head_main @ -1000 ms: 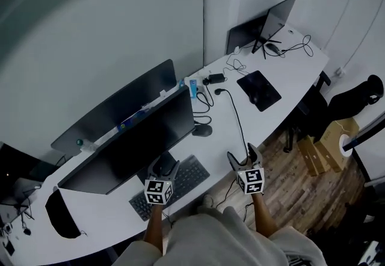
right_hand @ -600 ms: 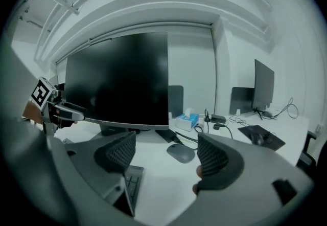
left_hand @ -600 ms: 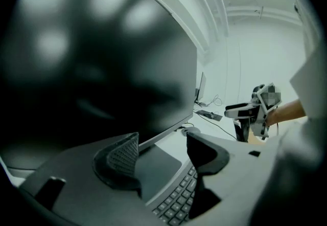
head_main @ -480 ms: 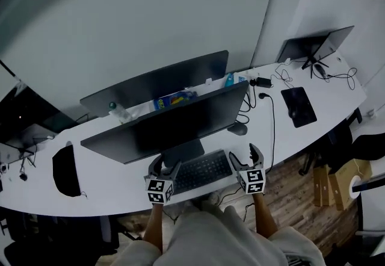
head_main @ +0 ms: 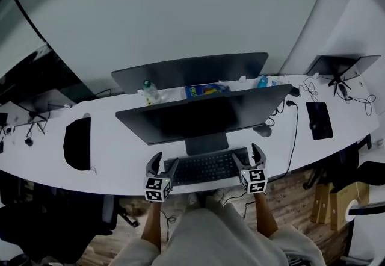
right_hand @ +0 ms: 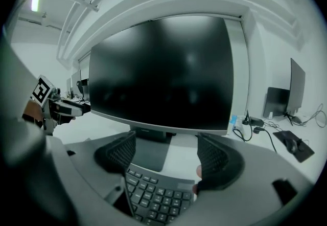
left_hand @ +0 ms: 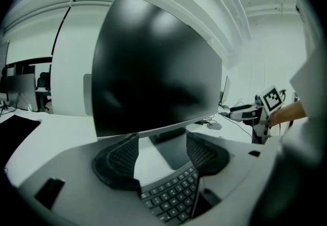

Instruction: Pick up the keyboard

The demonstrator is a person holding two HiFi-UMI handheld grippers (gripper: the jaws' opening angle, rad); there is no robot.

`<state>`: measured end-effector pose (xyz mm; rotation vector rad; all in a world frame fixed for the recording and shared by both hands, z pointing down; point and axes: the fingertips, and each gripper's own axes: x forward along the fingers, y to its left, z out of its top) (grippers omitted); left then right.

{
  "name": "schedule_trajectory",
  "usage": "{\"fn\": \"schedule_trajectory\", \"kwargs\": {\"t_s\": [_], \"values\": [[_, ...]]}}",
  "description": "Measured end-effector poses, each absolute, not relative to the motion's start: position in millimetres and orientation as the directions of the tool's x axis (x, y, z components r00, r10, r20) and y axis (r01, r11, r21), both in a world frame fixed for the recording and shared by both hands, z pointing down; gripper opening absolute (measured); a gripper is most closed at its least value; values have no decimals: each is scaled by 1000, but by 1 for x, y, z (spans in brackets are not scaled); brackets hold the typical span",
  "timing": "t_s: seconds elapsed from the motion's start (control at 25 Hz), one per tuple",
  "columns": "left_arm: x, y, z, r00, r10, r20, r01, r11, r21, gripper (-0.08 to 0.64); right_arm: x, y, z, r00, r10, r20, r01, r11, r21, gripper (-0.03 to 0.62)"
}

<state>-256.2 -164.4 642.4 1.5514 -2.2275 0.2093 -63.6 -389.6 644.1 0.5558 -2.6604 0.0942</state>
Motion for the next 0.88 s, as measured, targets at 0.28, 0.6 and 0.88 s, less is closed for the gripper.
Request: {"fn": "schedule_trajectory", "kwargs": {"t_s": [0.28,0.6,0.88], "values": [[-265,-118,655,-333,-839,430,-894,426,139,288,-73,-363,644,-832,-348,432,-366,930,44,362],[-258,-96,682,-322,-821,472,-874,450,186,288,-57,-353,664,-814,-345,467,-386,922,8,364],[-254,-106,708,-316,-788,529,-855,478,201,290,-51,-364,689,-803,-301,514,-360,933,-18,373]]}}
